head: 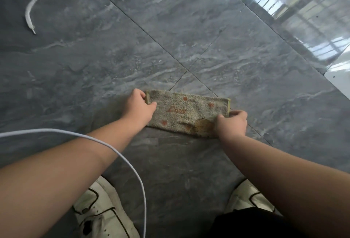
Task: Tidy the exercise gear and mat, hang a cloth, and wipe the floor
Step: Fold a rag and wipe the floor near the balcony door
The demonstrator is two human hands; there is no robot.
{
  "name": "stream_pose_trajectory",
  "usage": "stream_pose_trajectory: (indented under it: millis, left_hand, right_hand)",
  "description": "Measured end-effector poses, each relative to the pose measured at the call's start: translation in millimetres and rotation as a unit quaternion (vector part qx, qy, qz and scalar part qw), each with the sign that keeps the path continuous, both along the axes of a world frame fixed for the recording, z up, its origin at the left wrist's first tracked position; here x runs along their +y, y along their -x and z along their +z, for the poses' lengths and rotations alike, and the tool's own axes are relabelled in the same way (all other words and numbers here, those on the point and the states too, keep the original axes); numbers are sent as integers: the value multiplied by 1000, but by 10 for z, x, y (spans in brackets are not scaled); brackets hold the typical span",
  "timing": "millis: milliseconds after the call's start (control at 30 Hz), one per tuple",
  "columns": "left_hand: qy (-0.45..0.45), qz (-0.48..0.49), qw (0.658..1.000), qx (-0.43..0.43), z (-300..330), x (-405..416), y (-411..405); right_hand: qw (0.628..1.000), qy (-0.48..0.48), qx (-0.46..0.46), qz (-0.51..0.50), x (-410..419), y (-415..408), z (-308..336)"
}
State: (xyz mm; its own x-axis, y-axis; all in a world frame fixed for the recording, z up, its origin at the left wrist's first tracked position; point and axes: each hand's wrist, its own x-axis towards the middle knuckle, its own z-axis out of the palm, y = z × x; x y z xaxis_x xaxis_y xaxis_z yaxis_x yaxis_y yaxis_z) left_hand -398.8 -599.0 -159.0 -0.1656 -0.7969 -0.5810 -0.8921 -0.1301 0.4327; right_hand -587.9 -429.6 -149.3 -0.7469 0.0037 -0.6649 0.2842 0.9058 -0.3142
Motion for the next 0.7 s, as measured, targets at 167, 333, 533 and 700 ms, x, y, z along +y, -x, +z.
stream_pose_trajectory:
  millis: [167, 333, 533, 700]
  left_hand:
    - [-37, -15, 996, -85, 67, 91, 182]
    - [-110, 12, 994, -25, 299, 50, 128]
    - [-135, 20, 984, 117, 963, 60, -10]
    - [-111, 58, 975, 183, 2177, -152, -142]
  right_hand:
    - [997, -70, 16, 40, -92, -57, 62]
    - [995, -79, -28, 56, -222, -7, 345]
    - [996, 32, -50, 73, -75, -23, 998]
    - [990, 125, -5, 70, -173, 23, 2290]
